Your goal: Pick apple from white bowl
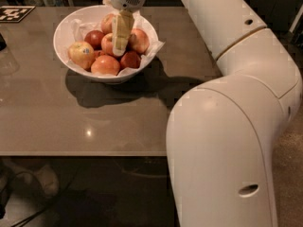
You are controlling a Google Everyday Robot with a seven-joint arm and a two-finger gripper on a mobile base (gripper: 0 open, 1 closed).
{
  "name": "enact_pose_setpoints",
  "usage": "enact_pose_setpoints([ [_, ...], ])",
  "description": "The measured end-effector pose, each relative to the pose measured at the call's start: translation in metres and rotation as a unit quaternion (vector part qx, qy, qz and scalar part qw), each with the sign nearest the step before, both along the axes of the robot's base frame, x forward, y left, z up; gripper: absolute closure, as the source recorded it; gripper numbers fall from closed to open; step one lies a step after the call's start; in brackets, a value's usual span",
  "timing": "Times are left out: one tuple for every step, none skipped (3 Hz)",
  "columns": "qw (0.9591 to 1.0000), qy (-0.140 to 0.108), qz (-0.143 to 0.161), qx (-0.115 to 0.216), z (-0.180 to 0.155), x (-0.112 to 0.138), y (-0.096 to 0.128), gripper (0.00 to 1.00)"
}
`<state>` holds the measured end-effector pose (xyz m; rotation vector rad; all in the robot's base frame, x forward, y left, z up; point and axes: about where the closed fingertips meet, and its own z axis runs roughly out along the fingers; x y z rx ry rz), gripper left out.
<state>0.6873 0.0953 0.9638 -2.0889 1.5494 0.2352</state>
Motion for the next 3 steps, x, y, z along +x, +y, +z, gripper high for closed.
enact_pose_setpoints([
  [0.9999, 0.01, 0.008, -0.001, -0.014, 0.005, 0.007, 0.0],
  [0.9998, 0.019, 0.01, 0.001, -0.025, 0.004, 0.009, 0.0],
  [0.9995, 0.03, 0.01, 0.004, -0.035, 0.001, 0.008, 0.0],
])
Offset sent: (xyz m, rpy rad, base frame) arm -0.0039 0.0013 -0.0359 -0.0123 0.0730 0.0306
